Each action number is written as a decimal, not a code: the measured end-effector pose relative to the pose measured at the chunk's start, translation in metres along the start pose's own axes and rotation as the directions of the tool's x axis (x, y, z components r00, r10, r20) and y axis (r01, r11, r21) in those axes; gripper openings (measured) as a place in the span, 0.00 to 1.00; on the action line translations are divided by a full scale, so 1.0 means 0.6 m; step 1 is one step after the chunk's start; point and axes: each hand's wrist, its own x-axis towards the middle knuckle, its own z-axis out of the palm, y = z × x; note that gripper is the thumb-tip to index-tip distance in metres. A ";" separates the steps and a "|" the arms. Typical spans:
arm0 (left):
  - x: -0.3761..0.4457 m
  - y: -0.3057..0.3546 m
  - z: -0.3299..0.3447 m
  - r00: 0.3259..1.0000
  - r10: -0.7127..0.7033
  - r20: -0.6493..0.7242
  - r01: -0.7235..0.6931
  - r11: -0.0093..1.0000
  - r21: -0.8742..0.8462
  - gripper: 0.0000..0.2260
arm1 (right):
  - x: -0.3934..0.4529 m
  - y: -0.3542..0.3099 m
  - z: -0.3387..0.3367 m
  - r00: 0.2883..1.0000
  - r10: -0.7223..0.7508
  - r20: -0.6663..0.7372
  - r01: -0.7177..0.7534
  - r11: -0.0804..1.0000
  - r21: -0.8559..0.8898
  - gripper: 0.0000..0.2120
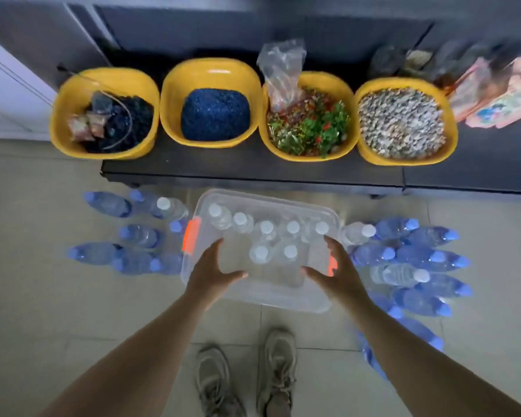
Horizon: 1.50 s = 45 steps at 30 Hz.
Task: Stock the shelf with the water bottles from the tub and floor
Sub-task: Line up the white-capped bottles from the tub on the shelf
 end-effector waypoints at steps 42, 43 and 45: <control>0.093 -0.033 0.105 0.955 0.271 -0.116 -0.292 0.924 -0.247 0.26 | 0.073 0.073 0.093 0.969 -0.047 -0.243 0.126 0.939 0.319 0.17; 0.079 -0.023 0.090 0.951 0.281 -0.129 -0.305 0.920 -0.247 0.26 | 0.061 0.056 0.082 0.967 -0.060 -0.246 0.137 0.941 0.310 0.17; 0.049 -0.001 0.059 0.943 0.294 -0.155 -0.325 0.912 -0.250 0.26 | 0.035 0.020 0.060 0.962 -0.083 -0.261 0.157 0.947 0.279 0.16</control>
